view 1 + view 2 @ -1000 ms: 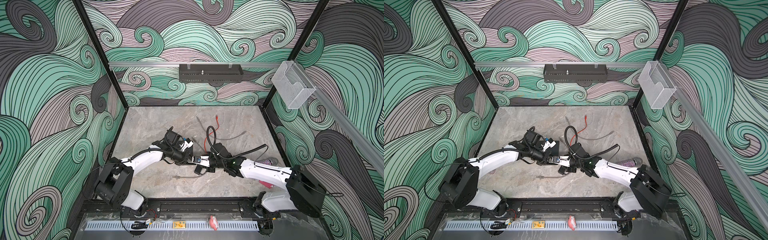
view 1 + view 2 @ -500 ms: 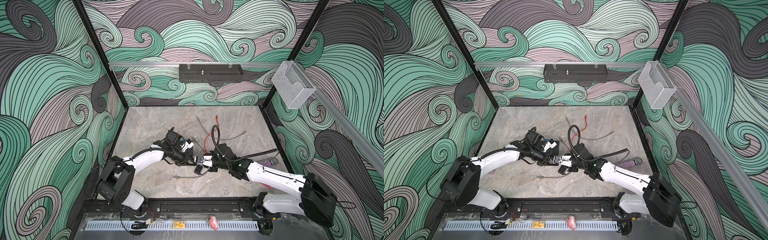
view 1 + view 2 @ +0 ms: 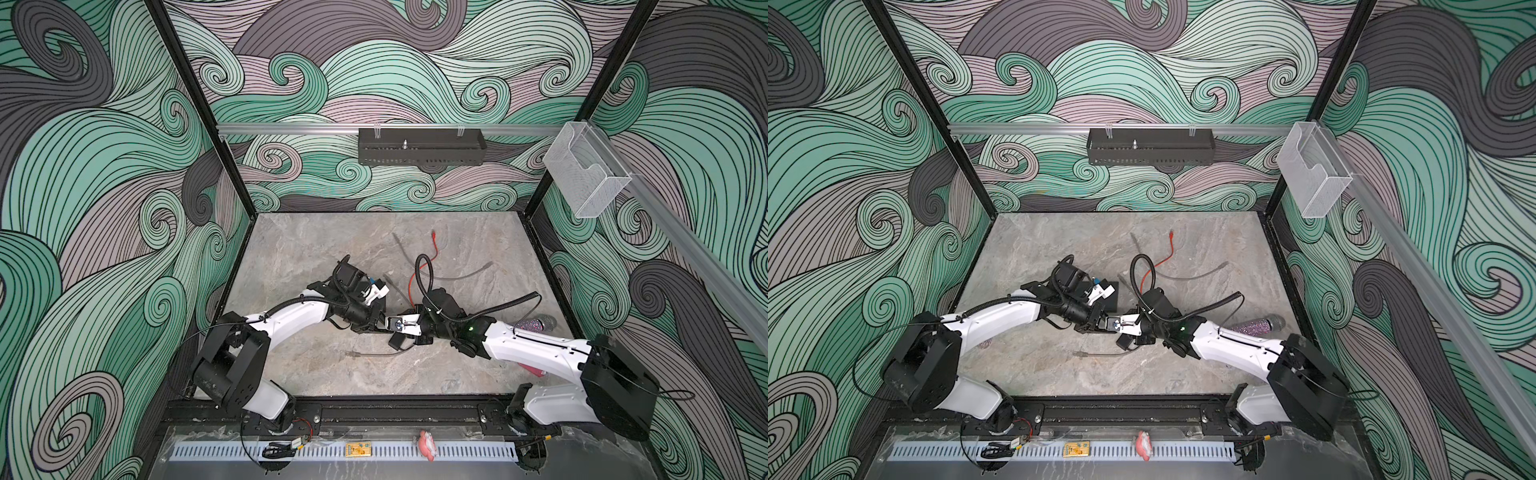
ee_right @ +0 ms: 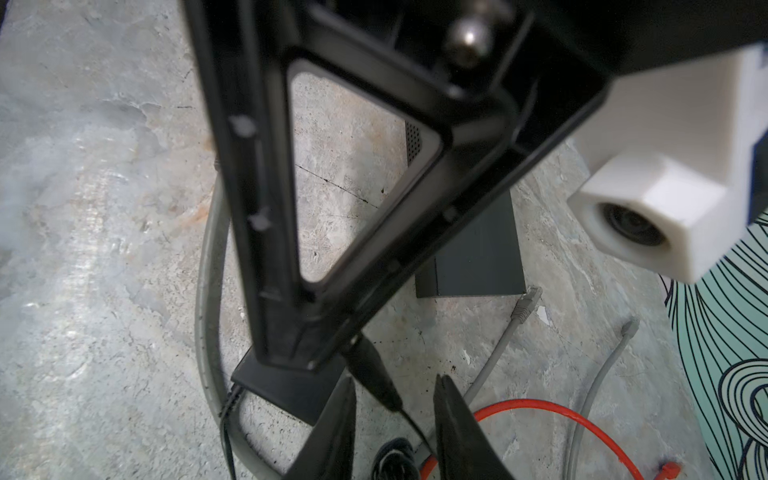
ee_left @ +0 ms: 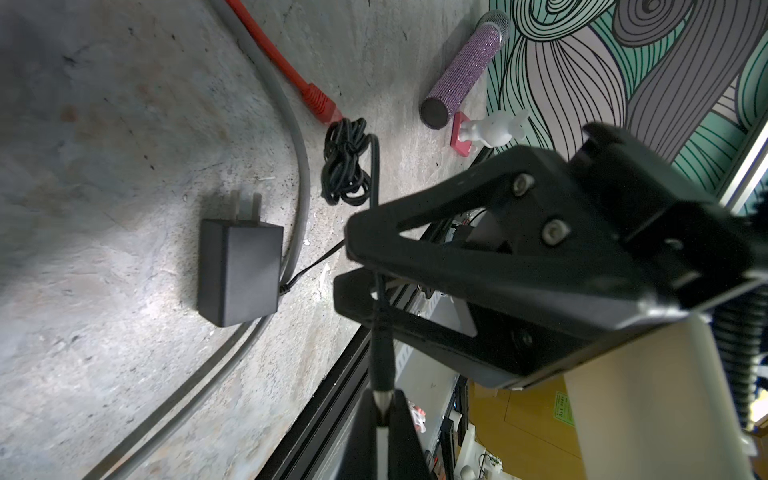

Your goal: Insert the plug into the switch port

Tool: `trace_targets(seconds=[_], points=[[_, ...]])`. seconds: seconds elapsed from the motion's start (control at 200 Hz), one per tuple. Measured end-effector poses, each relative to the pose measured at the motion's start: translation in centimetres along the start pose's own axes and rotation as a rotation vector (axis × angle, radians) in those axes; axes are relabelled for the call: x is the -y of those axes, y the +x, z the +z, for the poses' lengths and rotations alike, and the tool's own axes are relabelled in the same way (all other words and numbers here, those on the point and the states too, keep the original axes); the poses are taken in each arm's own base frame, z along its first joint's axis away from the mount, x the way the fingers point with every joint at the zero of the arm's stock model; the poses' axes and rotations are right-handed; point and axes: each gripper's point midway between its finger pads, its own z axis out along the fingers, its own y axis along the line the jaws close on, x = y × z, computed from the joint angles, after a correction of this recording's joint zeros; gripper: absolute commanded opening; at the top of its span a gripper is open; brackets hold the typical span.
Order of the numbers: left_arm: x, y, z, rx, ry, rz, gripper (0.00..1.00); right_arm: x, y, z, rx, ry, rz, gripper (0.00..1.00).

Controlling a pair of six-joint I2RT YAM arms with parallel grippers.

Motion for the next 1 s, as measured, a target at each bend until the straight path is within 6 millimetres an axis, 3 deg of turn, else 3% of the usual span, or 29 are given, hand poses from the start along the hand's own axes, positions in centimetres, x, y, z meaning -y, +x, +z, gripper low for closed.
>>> trace_targets(seconds=[0.535,0.675,0.886,1.001], points=[[0.0,-0.3,0.1,-0.001,-0.003,-0.004,0.00,-0.7,-0.4,0.0,0.012,-0.051,0.016,0.10],[0.0,-0.4,0.1,0.000,-0.007,-0.003,0.12,-1.0,-0.3,-0.1,0.008,-0.063,0.027,0.05],[0.6,-1.3,-0.4,0.023,-0.004,0.016,0.47,-1.0,-0.3,-0.1,0.008,-0.065,0.049,0.03],[0.4,-2.0,-1.4,0.062,-0.012,0.006,0.55,-1.2,0.0,0.2,-0.003,-0.073,0.080,0.03]])
